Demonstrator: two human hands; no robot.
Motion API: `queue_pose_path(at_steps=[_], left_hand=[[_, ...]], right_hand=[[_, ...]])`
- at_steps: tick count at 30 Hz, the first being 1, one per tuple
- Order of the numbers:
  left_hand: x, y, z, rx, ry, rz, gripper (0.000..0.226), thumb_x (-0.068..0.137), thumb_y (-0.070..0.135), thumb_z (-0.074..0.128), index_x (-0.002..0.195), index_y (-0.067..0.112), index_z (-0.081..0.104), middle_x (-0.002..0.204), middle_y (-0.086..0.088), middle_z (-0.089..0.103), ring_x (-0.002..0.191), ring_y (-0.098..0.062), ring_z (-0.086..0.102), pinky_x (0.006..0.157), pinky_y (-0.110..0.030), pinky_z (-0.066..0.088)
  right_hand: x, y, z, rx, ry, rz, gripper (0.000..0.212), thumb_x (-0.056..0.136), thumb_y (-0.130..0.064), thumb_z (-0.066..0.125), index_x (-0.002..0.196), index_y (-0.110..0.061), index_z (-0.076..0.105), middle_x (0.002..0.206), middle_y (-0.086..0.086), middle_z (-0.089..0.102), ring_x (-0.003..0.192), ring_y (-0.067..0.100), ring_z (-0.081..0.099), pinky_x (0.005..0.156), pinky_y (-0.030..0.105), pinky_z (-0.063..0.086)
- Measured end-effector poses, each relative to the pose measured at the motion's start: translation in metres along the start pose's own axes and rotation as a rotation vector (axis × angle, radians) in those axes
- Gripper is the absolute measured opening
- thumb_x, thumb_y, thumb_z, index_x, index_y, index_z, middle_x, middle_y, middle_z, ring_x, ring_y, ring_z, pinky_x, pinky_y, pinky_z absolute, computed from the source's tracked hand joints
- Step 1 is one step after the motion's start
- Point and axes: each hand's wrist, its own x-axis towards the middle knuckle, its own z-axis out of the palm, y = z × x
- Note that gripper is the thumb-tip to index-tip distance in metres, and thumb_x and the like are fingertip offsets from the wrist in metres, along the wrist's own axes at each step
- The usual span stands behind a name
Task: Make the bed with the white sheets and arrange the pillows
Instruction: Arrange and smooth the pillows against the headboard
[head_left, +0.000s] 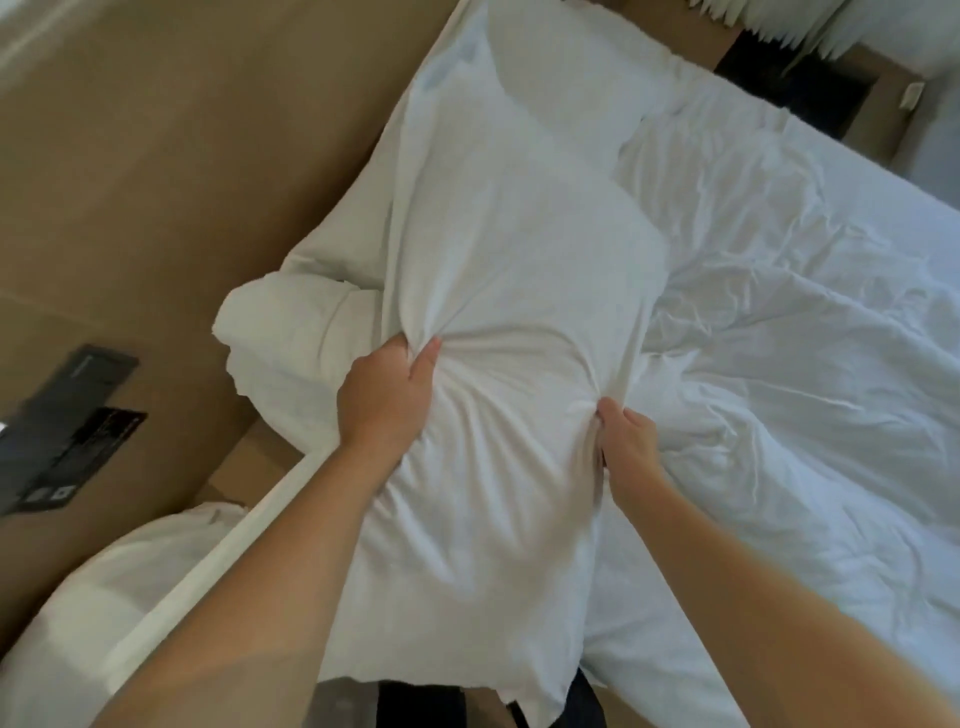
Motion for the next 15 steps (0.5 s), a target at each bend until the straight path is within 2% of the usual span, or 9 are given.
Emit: queue_pose_path(at_steps=[3, 6, 8, 10, 12, 15], left_hand=[[-0.062, -0.027, -0.039, -0.056, 0.079, -0.137, 0.042, 0.100, 0.048, 0.040, 0.090, 0.012, 0.060, 0.073, 0.008, 0.056, 0.063, -0.003, 0.047, 0.067, -0.029, 0.038], [-0.135, -0.061, -0.076, -0.141, 0.160, -0.303, 0.044, 0.098, 0.050, 0.042, 0.090, 0.012, 0.061, 0.082, 0.005, 0.062, 0.078, -0.017, 0.058, 0.074, -0.031, 0.042], [-0.187, -0.084, -0.096, -0.195, 0.226, -0.395, 0.044, 0.097, 0.054, 0.041, 0.088, 0.015, 0.062, 0.085, 0.002, 0.065, 0.085, -0.021, 0.061, 0.079, -0.036, 0.048], [-0.240, -0.105, -0.109, -0.240, 0.308, -0.470, 0.048, 0.095, 0.058, 0.041, 0.084, 0.016, 0.062, 0.080, 0.002, 0.067, 0.080, -0.020, 0.063, 0.079, -0.041, 0.052], [-0.292, -0.119, -0.123, -0.285, 0.407, -0.555, 0.047, 0.094, 0.058, 0.044, 0.073, 0.017, 0.057, 0.068, 0.003, 0.063, 0.069, -0.018, 0.061, 0.070, -0.040, 0.052], [-0.373, -0.128, -0.147, -0.313, 0.607, -0.687, 0.047, 0.096, 0.042, 0.054, 0.058, 0.021, 0.037, 0.053, 0.005, 0.043, 0.052, -0.013, 0.043, 0.060, -0.035, 0.038]], right_hand=[[-0.066, 0.002, -0.008, -0.027, -0.080, -0.068, 0.030, 0.091, -0.019, 0.053, 0.063, -0.010, 0.050, 0.055, 0.000, 0.045, 0.052, 0.014, 0.046, 0.052, 0.027, 0.038], [-0.126, 0.009, -0.013, -0.069, -0.209, -0.108, 0.030, 0.092, -0.019, 0.055, 0.066, -0.004, 0.057, 0.059, 0.002, 0.053, 0.056, 0.014, 0.051, 0.056, 0.028, 0.041], [-0.161, 0.018, -0.012, -0.146, -0.322, -0.144, 0.029, 0.088, -0.027, 0.055, 0.068, -0.006, 0.057, 0.064, 0.005, 0.051, 0.060, 0.016, 0.051, 0.062, 0.031, 0.041], [-0.193, 0.027, -0.009, -0.233, -0.414, -0.194, 0.027, 0.080, -0.037, 0.054, 0.071, -0.011, 0.056, 0.066, 0.008, 0.047, 0.061, 0.018, 0.047, 0.062, 0.035, 0.039], [-0.226, 0.034, -0.004, -0.301, -0.506, -0.253, 0.027, 0.077, -0.039, 0.053, 0.072, -0.012, 0.053, 0.068, 0.007, 0.044, 0.063, 0.018, 0.042, 0.061, 0.035, 0.036], [-0.288, 0.045, 0.006, -0.401, -0.661, -0.357, 0.030, 0.088, -0.029, 0.053, 0.069, -0.007, 0.046, 0.070, 0.007, 0.037, 0.064, 0.019, 0.036, 0.061, 0.032, 0.031]])
